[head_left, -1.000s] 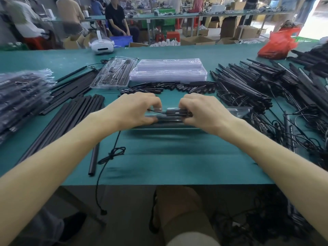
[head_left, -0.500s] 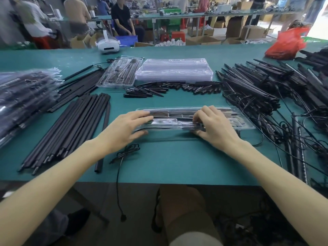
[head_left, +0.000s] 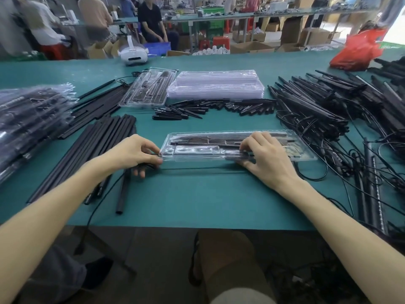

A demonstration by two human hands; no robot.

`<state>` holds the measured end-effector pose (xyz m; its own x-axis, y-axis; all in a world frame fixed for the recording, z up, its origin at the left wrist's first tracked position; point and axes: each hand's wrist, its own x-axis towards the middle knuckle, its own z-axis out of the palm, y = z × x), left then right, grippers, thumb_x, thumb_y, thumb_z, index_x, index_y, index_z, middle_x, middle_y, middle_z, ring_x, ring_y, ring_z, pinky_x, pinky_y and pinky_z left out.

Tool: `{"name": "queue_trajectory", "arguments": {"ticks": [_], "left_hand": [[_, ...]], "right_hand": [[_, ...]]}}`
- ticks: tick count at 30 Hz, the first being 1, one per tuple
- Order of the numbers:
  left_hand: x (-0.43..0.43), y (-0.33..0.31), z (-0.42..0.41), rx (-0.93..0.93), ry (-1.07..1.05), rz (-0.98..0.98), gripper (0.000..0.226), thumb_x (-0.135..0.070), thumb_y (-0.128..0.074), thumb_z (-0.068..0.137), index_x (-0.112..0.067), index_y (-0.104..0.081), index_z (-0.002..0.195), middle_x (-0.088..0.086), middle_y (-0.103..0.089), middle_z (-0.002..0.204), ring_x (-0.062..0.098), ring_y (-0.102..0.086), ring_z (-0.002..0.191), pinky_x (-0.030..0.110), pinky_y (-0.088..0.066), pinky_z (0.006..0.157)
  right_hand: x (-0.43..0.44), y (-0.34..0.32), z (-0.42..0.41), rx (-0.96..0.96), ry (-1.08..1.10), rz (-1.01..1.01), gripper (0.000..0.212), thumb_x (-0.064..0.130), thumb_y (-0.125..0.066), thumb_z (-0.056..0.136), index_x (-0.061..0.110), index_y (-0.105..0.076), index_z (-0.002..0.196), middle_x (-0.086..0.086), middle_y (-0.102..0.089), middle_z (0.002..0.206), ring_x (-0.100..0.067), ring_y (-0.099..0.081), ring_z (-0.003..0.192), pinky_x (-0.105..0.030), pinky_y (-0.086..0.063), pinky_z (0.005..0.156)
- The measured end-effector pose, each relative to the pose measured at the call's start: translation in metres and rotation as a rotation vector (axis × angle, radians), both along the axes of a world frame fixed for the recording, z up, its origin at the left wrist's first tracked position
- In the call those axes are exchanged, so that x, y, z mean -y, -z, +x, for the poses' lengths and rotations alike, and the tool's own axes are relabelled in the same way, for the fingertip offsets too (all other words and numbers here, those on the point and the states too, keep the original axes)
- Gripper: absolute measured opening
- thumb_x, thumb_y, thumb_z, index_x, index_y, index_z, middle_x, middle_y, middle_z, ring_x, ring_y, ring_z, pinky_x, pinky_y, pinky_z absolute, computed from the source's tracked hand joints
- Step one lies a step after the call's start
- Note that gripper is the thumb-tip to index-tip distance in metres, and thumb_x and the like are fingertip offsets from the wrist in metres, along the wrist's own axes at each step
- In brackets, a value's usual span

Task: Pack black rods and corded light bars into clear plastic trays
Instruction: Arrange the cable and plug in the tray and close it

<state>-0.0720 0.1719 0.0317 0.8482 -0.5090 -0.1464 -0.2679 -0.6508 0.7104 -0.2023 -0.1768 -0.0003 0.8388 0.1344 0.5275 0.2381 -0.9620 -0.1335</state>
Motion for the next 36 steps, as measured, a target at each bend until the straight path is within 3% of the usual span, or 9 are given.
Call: {"name": "queue_trajectory", "arguments": {"ticks": [5,9,17,20,24,26,29,32,36], "left_hand": [[0.001,-0.002,0.011,-0.073,-0.011,0.002,0.019,-0.026,-0.080,0.082,-0.015,-0.075,0.095,0.007,-0.078,0.089,0.022,-0.064,0.045,0.019,-0.039,0.033],[0.000,-0.004,0.014,-0.099,-0.026,-0.051,0.040,-0.049,-0.083,0.062,-0.025,-0.078,0.093,0.005,-0.079,0.089,0.021,-0.071,0.057,0.018,-0.040,0.037],[-0.010,-0.001,0.026,-0.335,0.069,-0.096,0.050,-0.049,-0.086,0.071,-0.014,-0.076,0.105,0.010,-0.075,0.108,0.023,-0.073,0.076,0.022,-0.053,0.051],[-0.012,0.001,0.026,-0.438,0.078,-0.139,0.039,-0.034,-0.080,0.082,-0.013,-0.073,0.114,0.011,-0.073,0.118,0.028,-0.074,0.088,0.023,-0.057,0.058],[-0.003,-0.003,0.024,-0.053,-0.059,-0.072,0.019,-0.020,-0.085,0.077,-0.018,-0.078,0.094,0.007,-0.079,0.091,0.023,-0.075,0.075,0.025,-0.057,0.062],[0.001,-0.012,0.023,0.227,-0.065,0.107,0.014,-0.027,-0.088,0.074,-0.027,-0.078,0.084,-0.007,-0.077,0.077,0.014,-0.074,0.075,0.027,-0.056,0.076],[0.009,-0.026,0.015,0.484,-0.117,0.434,0.016,-0.047,-0.083,0.075,-0.036,-0.075,0.084,-0.016,-0.074,0.079,0.016,-0.069,0.082,0.031,-0.053,0.077],[0.021,-0.029,0.007,0.594,-0.181,0.572,0.007,-0.040,-0.077,0.083,-0.036,-0.073,0.087,-0.007,-0.072,0.088,0.021,-0.064,0.085,0.032,-0.048,0.073],[0.032,-0.024,0.001,0.405,-0.208,0.237,0.027,-0.003,-0.047,0.092,-0.020,-0.067,0.086,-0.008,-0.076,0.077,0.019,-0.071,0.053,0.029,-0.054,0.056]], "right_hand": [[0.000,0.001,0.000,0.020,-0.010,0.015,0.029,0.020,-0.081,0.077,0.012,-0.062,0.096,-0.001,-0.059,0.098,-0.026,-0.053,0.098,-0.038,-0.045,0.086],[0.000,0.001,0.001,0.019,-0.024,0.042,0.029,0.022,-0.082,0.079,0.011,-0.062,0.097,-0.002,-0.059,0.098,-0.025,-0.052,0.098,-0.038,-0.046,0.086],[0.000,0.002,0.002,0.019,-0.063,0.078,0.029,0.028,-0.081,0.082,0.011,-0.063,0.095,-0.001,-0.060,0.097,-0.024,-0.052,0.096,-0.037,-0.046,0.087],[0.000,0.003,0.002,0.026,-0.066,0.080,0.029,0.027,-0.082,0.081,0.011,-0.063,0.095,-0.002,-0.061,0.096,-0.024,-0.052,0.096,-0.039,-0.047,0.086],[0.000,0.003,0.001,0.025,-0.067,0.079,0.029,0.028,-0.082,0.082,0.010,-0.064,0.096,-0.002,-0.061,0.097,-0.025,-0.053,0.097,-0.041,-0.047,0.087],[0.000,0.003,0.001,0.037,-0.070,0.088,0.029,0.028,-0.082,0.082,0.009,-0.064,0.095,-0.003,-0.061,0.097,-0.026,-0.054,0.097,-0.040,-0.047,0.087],[-0.001,0.003,0.001,0.048,-0.075,0.078,0.028,0.028,-0.080,0.084,0.008,-0.065,0.096,-0.004,-0.061,0.097,-0.027,-0.054,0.097,-0.040,-0.047,0.087],[-0.002,0.003,0.000,0.075,-0.077,0.064,0.025,0.023,-0.080,0.084,0.007,-0.065,0.097,-0.004,-0.061,0.097,-0.027,-0.054,0.096,-0.041,-0.048,0.086],[-0.001,0.004,-0.001,0.130,-0.061,0.066,0.024,0.021,-0.079,0.086,0.006,-0.065,0.100,-0.005,-0.060,0.098,-0.026,-0.054,0.094,-0.040,-0.049,0.085]]}}
